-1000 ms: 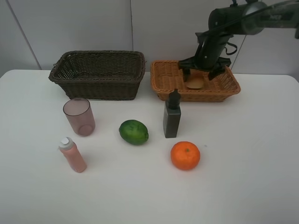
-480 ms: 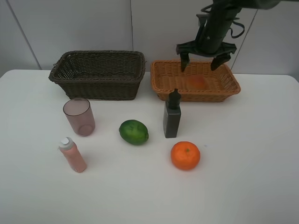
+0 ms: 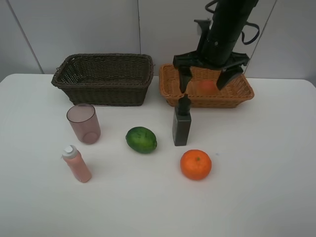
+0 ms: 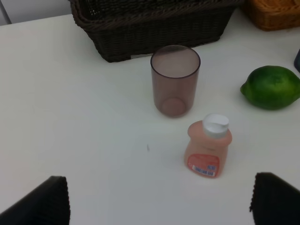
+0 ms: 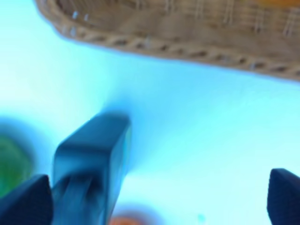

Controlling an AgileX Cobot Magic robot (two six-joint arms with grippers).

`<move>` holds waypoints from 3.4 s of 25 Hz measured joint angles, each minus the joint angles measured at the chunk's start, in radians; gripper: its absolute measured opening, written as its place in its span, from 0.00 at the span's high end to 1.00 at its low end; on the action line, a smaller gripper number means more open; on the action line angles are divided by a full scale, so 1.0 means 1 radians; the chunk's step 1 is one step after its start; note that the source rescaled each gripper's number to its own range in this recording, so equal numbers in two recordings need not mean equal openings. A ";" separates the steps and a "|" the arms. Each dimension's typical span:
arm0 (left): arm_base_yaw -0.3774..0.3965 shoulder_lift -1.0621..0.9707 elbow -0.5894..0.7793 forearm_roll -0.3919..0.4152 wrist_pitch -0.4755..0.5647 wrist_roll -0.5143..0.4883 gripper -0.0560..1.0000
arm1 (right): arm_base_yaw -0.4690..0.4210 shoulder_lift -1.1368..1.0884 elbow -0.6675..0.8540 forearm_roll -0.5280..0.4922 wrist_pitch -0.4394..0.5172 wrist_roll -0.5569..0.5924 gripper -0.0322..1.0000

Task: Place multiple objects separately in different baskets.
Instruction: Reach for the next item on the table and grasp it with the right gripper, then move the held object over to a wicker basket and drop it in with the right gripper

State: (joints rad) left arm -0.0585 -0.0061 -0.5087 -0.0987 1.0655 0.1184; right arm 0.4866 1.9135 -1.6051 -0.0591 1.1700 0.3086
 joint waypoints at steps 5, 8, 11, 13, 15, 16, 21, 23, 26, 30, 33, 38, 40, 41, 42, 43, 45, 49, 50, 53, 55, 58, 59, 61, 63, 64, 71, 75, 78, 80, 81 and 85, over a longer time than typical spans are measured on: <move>0.000 0.000 0.000 0.000 0.000 0.000 0.00 | 0.077 -0.015 0.004 -0.004 0.002 0.055 0.00; 0.000 0.000 0.000 0.000 0.000 0.000 0.00 | 0.109 -0.015 0.008 -0.016 -0.010 0.095 0.00; 0.000 0.000 0.000 0.000 0.000 0.000 0.00 | 0.123 -0.005 0.008 -0.050 -0.031 0.150 0.00; 0.000 0.000 0.000 0.000 0.000 0.000 0.00 | 0.126 0.015 0.008 -0.084 -0.034 0.185 0.00; 0.000 0.000 0.000 0.000 0.000 0.000 0.00 | 0.126 0.038 0.008 -0.103 -0.035 0.205 0.00; 0.000 0.000 0.000 0.000 0.000 0.000 0.00 | 0.126 0.051 0.008 -0.105 -0.035 0.210 0.00; 0.000 0.000 0.000 0.000 0.000 0.000 0.00 | 0.126 0.112 0.010 -0.097 -0.035 0.217 0.00; 0.000 0.000 0.000 0.000 0.000 0.000 0.00 | 0.126 0.136 0.010 -0.094 -0.037 0.218 0.00; 0.000 0.000 0.000 0.000 0.000 0.000 0.00 | 0.126 0.160 0.010 -0.084 -0.047 0.219 0.00; 0.000 0.000 0.000 0.000 0.000 0.000 0.00 | 0.126 0.177 0.010 -0.078 -0.057 0.219 0.01; 0.000 0.000 0.000 0.000 0.000 0.000 0.00 | 0.126 0.177 0.010 -0.078 -0.062 0.219 0.14; 0.000 0.000 0.000 0.000 0.000 0.000 0.00 | 0.126 0.177 0.010 -0.078 -0.062 0.219 0.71; 0.000 0.000 0.000 0.000 0.000 0.000 0.00 | 0.126 0.177 0.010 -0.078 -0.062 0.220 0.97; 0.000 0.000 0.000 0.000 0.000 0.000 0.00 | 0.126 0.177 0.010 -0.078 -0.062 0.220 0.95; 0.000 0.000 0.000 0.000 0.000 0.000 0.00 | 0.126 0.177 0.010 -0.078 -0.062 0.220 0.95; 0.000 0.000 0.000 0.000 0.000 0.000 0.00 | 0.126 0.177 0.010 -0.078 -0.062 0.220 0.95; 0.000 0.000 0.000 0.000 0.000 0.000 0.00 | 0.126 0.177 0.010 -0.078 -0.062 0.220 0.95; 0.000 0.000 0.000 0.000 0.000 0.000 0.00 | 0.126 0.177 0.010 -0.079 -0.062 0.220 0.95; 0.000 0.000 0.000 0.000 0.000 0.000 0.00 | 0.126 0.177 0.010 -0.079 -0.062 0.220 0.95; 0.000 0.000 0.000 0.000 0.000 0.000 0.00 | 0.126 0.177 0.010 -0.079 -0.062 0.220 0.95; 0.000 0.000 0.000 0.000 0.000 0.000 0.00 | 0.126 0.177 0.010 -0.079 -0.062 0.220 0.95; 0.000 0.000 0.000 0.000 0.000 0.000 0.00 | 0.126 0.176 0.010 -0.079 -0.061 0.220 0.95; 0.000 0.000 0.000 0.000 0.000 0.000 0.00 | 0.126 0.173 0.010 -0.079 -0.056 0.219 0.95; 0.000 0.000 0.000 0.000 0.000 0.000 0.00 | 0.126 0.158 0.010 -0.078 -0.038 0.206 0.95; 0.000 0.000 0.000 0.000 0.000 0.000 0.00 | 0.126 0.131 0.006 -0.078 -0.003 0.164 0.95; 0.000 0.000 0.000 0.000 0.000 0.000 0.00 | 0.126 0.123 -0.006 -0.078 0.023 0.139 0.95; 0.000 0.000 0.000 0.000 0.000 0.000 0.00 | 0.126 0.109 -0.179 -0.031 0.051 -0.002 0.95; 0.000 0.000 0.000 0.000 0.000 0.000 0.00 | 0.129 0.109 -0.297 -0.026 0.053 -0.014 0.95; 0.000 0.000 0.000 0.000 0.000 0.000 0.00 | 0.137 0.109 -0.373 -0.027 0.054 -0.021 0.96; 0.000 0.000 0.000 0.000 0.000 0.000 0.00 | 0.146 0.108 -0.400 -0.027 0.034 -0.033 0.96; 0.000 0.000 0.000 0.000 0.000 0.000 0.00 | 0.150 0.107 -0.406 -0.027 0.002 -0.036 0.96; 0.000 0.000 0.000 0.000 0.000 0.000 0.00 | 0.152 0.107 -0.408 -0.018 -0.174 -0.040 0.96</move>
State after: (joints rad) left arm -0.0585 -0.0061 -0.5087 -0.0987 1.0655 0.1184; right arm 0.6386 2.0205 -2.0130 -0.0773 0.9957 0.2685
